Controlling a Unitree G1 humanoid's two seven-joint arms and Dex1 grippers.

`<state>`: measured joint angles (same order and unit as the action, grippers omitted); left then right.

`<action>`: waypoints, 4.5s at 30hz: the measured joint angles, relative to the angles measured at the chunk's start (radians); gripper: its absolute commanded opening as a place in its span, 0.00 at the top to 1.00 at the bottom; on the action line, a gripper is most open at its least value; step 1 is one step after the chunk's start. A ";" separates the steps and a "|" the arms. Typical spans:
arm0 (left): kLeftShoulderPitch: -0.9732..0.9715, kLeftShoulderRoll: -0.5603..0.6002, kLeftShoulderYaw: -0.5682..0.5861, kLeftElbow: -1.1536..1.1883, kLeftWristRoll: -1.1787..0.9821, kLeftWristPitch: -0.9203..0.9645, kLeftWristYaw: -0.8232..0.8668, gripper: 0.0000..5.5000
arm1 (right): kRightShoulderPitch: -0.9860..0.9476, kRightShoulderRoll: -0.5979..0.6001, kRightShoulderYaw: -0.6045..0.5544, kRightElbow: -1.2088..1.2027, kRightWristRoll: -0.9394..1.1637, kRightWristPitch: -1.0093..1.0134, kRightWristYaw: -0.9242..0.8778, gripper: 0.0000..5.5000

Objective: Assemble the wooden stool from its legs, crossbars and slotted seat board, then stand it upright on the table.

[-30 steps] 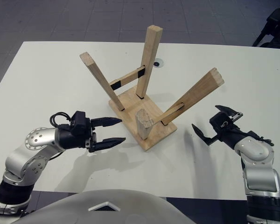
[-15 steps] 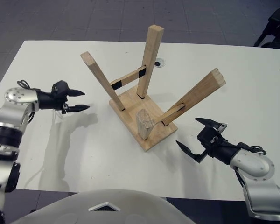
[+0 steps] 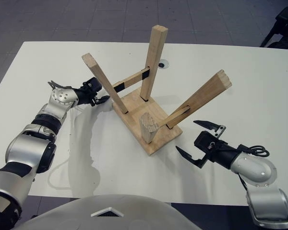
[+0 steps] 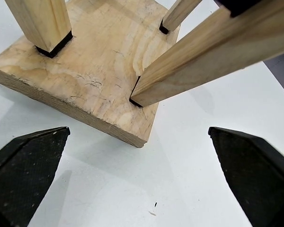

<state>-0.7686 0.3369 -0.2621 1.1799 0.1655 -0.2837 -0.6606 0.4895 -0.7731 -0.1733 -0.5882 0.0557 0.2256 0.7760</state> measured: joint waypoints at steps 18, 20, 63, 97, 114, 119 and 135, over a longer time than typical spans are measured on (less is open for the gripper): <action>0.134 -0.008 0.041 -0.148 -0.055 -0.040 -0.142 0.44 | -0.149 -0.005 0.228 0.180 -0.369 -0.083 -0.179 0.01; 0.168 0.008 0.039 -0.204 -0.063 -0.033 -0.160 0.44 | -0.185 0.012 0.229 0.203 -0.381 -0.075 -0.201 0.01; 0.850 0.433 0.048 -1.353 -0.204 0.345 -0.419 0.44 | -0.371 0.033 0.303 0.353 -0.279 -0.140 -0.066 0.01; 0.979 0.647 0.525 -1.589 -0.845 0.596 -0.749 0.08 | 0.043 -0.187 -0.409 0.174 0.586 -0.018 0.580 0.00; 0.914 0.565 0.467 -1.746 -1.001 0.748 -0.554 0.08 | -0.098 -0.183 -0.283 0.026 0.694 0.126 0.492 0.00; 0.868 0.548 0.398 -1.743 -0.970 0.756 -0.530 0.08 | -0.173 -0.183 -0.202 0.025 0.694 0.150 0.474 0.13; 0.850 0.524 0.367 -1.739 -0.949 0.757 -0.513 0.08 | -0.204 -0.183 -0.165 -0.006 0.715 0.183 0.475 0.63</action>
<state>0.0813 0.8609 0.1053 -0.5591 -0.7837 0.4732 -1.1733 0.2851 -0.9562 -0.3379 -0.5937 0.7707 0.4086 1.2512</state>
